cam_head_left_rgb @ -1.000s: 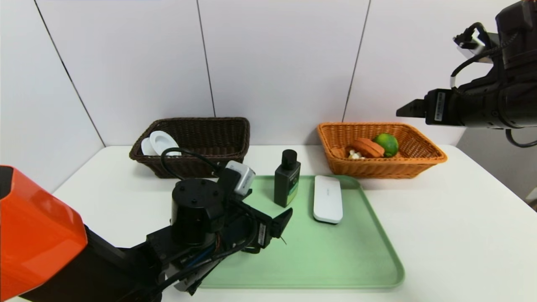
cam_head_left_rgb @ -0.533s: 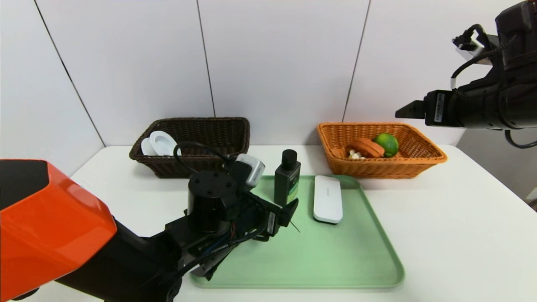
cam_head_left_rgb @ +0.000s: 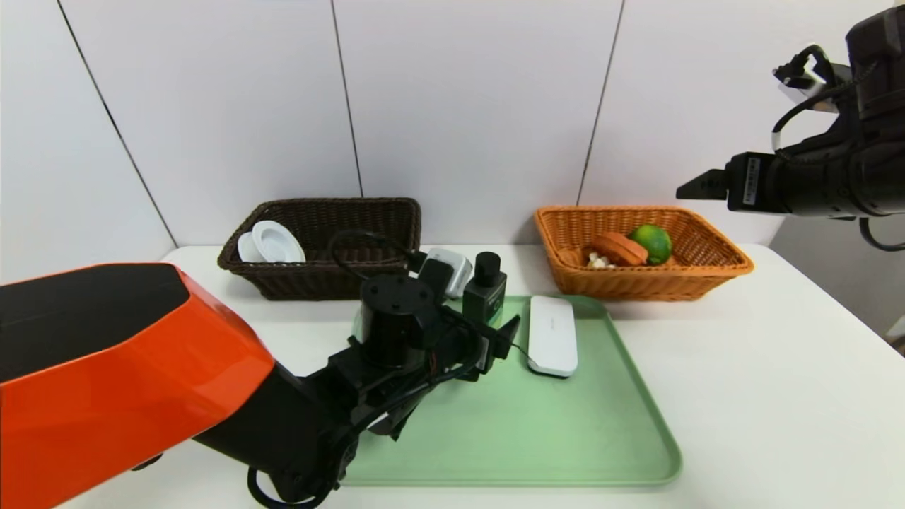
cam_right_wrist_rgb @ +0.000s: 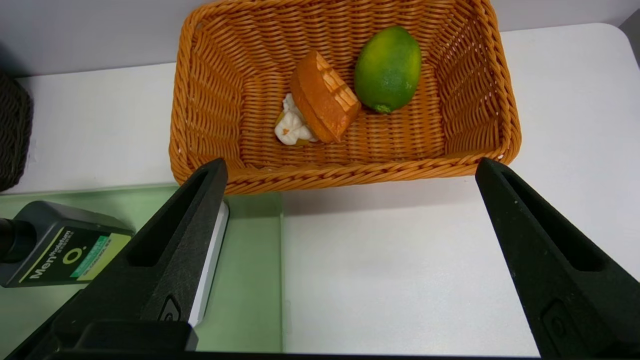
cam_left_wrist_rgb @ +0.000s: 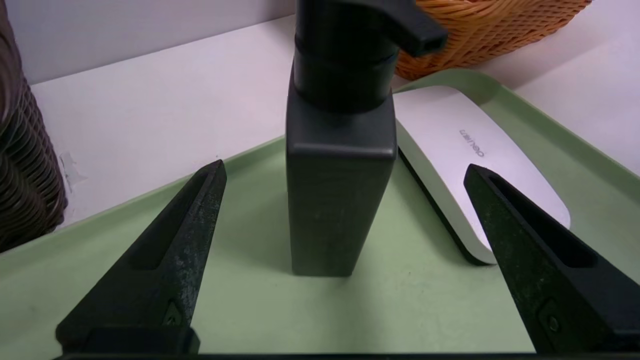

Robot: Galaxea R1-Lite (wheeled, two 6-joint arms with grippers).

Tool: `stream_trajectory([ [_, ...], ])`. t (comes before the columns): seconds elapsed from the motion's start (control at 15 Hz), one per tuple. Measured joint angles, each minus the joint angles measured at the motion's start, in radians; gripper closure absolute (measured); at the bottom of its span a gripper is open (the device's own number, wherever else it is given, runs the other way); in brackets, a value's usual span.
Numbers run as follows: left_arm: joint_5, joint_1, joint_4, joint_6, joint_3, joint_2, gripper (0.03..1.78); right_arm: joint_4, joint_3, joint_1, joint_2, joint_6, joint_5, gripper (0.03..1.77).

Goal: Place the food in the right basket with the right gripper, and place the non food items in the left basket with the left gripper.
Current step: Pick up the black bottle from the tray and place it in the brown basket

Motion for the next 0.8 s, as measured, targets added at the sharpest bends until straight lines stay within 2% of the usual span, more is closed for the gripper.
stream_trajectory([
  [0.33,-0.001,0.014,0.0,0.019,-0.102,0.087,0.12,-0.036,-0.005,-0.006,0.016,-0.004,0.004,0.09],
  [0.47,0.0,0.021,0.0,0.02,-0.132,0.116,0.12,-0.061,-0.001,-0.018,0.023,-0.035,0.005,0.09],
  [0.8,-0.001,0.042,0.005,0.038,-0.176,0.154,0.12,-0.061,0.002,-0.024,0.03,-0.039,0.009,0.09],
])
